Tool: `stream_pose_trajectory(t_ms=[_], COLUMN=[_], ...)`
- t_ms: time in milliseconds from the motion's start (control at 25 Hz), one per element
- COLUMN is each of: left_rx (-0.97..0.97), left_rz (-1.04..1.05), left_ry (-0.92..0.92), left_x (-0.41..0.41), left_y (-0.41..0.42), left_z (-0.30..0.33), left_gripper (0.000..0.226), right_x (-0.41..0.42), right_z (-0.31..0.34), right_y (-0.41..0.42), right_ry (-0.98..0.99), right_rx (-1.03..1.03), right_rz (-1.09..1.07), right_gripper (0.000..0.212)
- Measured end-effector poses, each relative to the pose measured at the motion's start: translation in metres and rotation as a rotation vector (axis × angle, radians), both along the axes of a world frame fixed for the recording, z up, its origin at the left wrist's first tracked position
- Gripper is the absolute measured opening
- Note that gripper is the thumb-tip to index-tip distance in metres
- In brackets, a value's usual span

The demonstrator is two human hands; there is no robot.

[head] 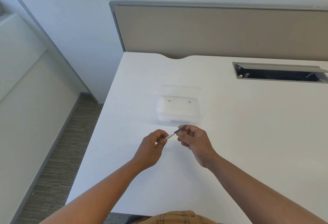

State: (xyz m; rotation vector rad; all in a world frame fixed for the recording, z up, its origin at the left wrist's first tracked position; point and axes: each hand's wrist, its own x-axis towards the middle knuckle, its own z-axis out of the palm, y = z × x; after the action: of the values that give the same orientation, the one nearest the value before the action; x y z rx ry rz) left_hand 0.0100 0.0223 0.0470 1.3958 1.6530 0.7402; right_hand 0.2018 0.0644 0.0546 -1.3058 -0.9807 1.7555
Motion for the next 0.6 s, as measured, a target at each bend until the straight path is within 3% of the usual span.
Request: stream_pose_trajectory(t_ms=[360,600], left_rx=[-0.003,0.03], left_rz=[0.046,0.058], left_ry=[-0.094,-0.139], left_x=[0.001,0.002], left_y=[0.003,0.005], left_z=[0.005,0.01], left_gripper=[0.012,0.011], right_x=[0.006,0.013], right_z=[-0.005,-0.016], right_y=[0.004,0.005], right_ry=[-0.1,-0.216], right_rx=[0.138,0.138], right_rz=[-0.077,-0.126], right_gripper=[0.024,0.015])
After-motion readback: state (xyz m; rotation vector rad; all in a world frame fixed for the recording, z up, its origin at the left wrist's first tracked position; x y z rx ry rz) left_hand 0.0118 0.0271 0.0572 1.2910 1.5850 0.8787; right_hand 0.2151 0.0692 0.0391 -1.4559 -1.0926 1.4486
